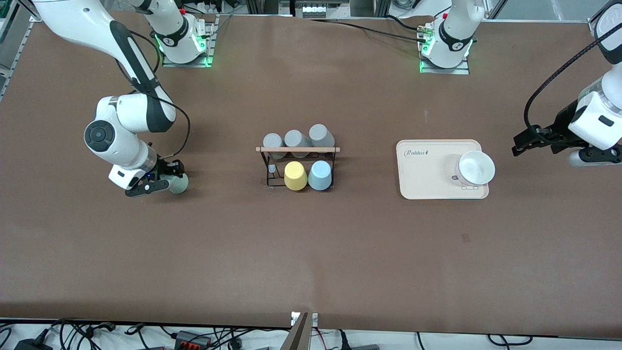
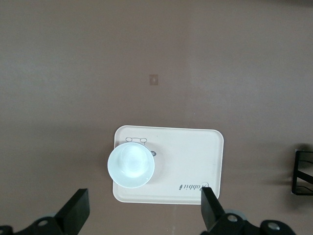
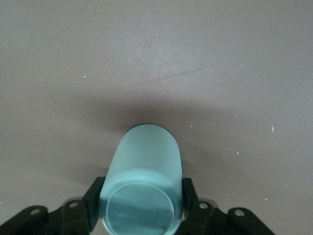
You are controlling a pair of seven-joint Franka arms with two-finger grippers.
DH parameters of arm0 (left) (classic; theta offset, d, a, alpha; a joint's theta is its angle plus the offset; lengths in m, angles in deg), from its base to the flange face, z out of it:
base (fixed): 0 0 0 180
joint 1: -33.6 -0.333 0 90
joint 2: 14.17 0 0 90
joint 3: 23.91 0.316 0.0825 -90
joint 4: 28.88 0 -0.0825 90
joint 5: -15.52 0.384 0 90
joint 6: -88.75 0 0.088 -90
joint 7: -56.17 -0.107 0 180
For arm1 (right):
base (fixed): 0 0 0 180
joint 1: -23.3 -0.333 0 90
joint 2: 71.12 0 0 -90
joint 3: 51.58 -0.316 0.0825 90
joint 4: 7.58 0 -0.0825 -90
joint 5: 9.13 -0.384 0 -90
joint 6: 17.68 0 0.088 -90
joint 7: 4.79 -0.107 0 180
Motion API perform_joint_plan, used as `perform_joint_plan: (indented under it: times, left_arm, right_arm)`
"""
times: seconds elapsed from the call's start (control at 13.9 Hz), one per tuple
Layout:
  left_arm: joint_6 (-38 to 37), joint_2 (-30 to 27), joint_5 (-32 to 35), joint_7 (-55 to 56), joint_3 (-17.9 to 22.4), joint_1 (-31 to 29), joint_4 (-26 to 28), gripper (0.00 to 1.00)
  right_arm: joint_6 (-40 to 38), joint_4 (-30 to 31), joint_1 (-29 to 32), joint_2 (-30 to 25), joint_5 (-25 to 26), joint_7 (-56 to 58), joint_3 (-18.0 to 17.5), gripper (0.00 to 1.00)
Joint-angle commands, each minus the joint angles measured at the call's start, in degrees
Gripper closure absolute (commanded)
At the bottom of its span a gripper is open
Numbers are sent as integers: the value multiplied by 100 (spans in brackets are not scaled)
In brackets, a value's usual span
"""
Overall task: Hang scattered cups on rack with three cups
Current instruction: 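Lift the teal cup and carry it to the rack with the right gripper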
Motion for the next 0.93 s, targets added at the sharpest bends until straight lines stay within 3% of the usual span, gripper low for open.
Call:
perform_joint_plan:
  times: [0.0,0.07,0.36,0.86]
  left_arm:
    - [-255,-151,146,-36,-29,-22,-129,0]
    - [-300,-116,137,-27,-21,-30,-287,0]
    - [-388,-125,137,-44,-29,-30,-368,0]
    - [-740,-169,154,-36,-91,-30,-341,0]
  right_arm:
    - [77,65,9,1,-93,101,-10,56]
    - [77,65,9,1,-93,92,-10,65]
    - [16,39,9,-139,-93,92,-10,83]
    - [-861,-171,-8,-877,-93,-179,-10,86]
